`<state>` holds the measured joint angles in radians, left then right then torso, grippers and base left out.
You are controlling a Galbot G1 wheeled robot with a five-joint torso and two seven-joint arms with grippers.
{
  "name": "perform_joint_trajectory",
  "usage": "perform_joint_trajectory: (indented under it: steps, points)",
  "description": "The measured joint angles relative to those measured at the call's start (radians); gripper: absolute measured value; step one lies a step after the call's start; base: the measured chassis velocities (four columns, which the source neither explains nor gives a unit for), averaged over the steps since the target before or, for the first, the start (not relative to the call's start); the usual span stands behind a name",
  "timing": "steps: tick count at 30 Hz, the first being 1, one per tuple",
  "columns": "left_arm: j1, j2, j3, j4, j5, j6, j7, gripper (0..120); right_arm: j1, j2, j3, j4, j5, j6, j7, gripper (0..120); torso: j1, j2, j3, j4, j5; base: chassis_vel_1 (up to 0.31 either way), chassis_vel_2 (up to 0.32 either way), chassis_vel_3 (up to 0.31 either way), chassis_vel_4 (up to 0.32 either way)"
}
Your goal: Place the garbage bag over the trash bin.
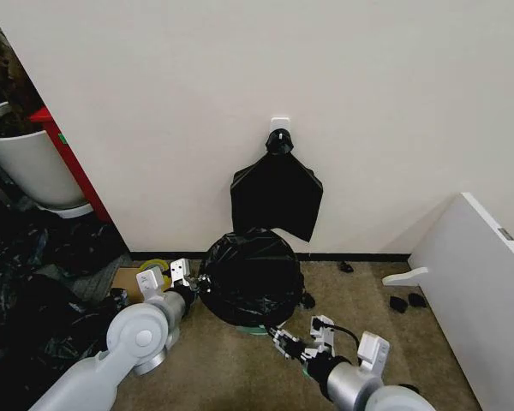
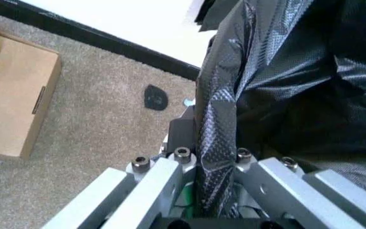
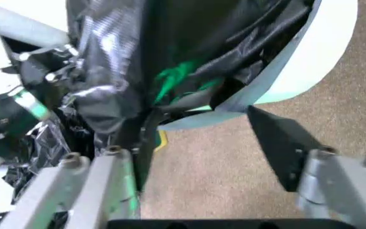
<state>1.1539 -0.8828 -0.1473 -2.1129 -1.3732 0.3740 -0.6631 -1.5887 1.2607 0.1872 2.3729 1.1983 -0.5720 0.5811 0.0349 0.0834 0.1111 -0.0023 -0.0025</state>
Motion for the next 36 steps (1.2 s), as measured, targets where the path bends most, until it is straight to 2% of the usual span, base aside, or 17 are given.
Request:
perform_joint_trajectory:
  steps: [1,2,4,7,11,15,16,21,28,36]
  points:
    - [0.0,0.0,0.0,0.0,0.0,0.0,0.0,1,0.0,0.0,0.0,0.0,0.0,0.0,0.0,57,0.0,0.0,0.0,0.0,0.0,0.0,0.0,0.0,0.0]
    - [0.004,0.002,-0.002,-0.002,0.0,0.0,0.0,1,0.006,0.002,-0.003,-0.012,-0.006,0.0,0.002,63,0.0,0.0,0.0,0.0,0.0,0.0,0.0,0.0,0.0]
    - [0.008,0.004,-0.003,-0.004,0.001,0.0,0.0,1,0.009,0.003,-0.005,-0.019,-0.01,0.0,0.002,62,0.0,0.0,0.0,0.0001,0.0001,0.0,0.0,0.0,0.0]
    - [0.013,0.005,-0.004,-0.008,0.001,0.0,0.0,1,0.015,0.005,-0.006,-0.042,-0.02,0.0,0.002,47,0.0,0.0,0.0,0.0001,0.0001,0.0,0.0,0.0,0.0]
    - [0.013,0.005,-0.004,-0.013,0.001,0.0,0.0,1,0.016,0.007,-0.006,-0.051,-0.026,0.001,0.003,36,0.0,0.0,0.0,0.0,0.0,0.0,0.0,0.0,0.0]
    - [0.01,0.005,-0.001,-0.018,0.001,0.001,0.0,1,0.006,0.007,-0.009,-0.052,-0.034,0.001,0.001,17,0.0,0.0,0.0,0.0,0.0,0.0,0.0,0.0,0.0]
    - [0.01,0.005,-0.001,-0.018,0.001,0.001,0.0,1,0.006,0.007,-0.009,-0.052,-0.034,0.001,0.001,17,0.0,0.0,0.0,0.0,0.0,0.0,0.0,0.0,0.0]
    - [0.009,0.003,-0.002,-0.02,-0.001,0.001,-0.002,1,0.001,0.012,-0.02,-0.057,-0.055,0.0,-0.008,0,0.0,0.0,0.0,0.0,0.0,0.0,0.0,0.0,0.0]
    - [-0.003,-0.002,-0.011,-0.031,-0.078,0.019,-0.08,1,0.02,0.011,-0.049,-0.153,-0.203,0.014,-0.057,0,0.0,0.0,0.0,-0.0001,0.0,0.0,0.0,0.0,0.0]
    - [0.002,0.002,-0.02,-0.044,-0.111,0.042,-0.092,1,0.061,0.006,-0.05,-0.249,-0.312,0.044,-0.078,0,0.0,0.0,0.0,0.0001,0.0,0.0,0.0,0.0,0.0]
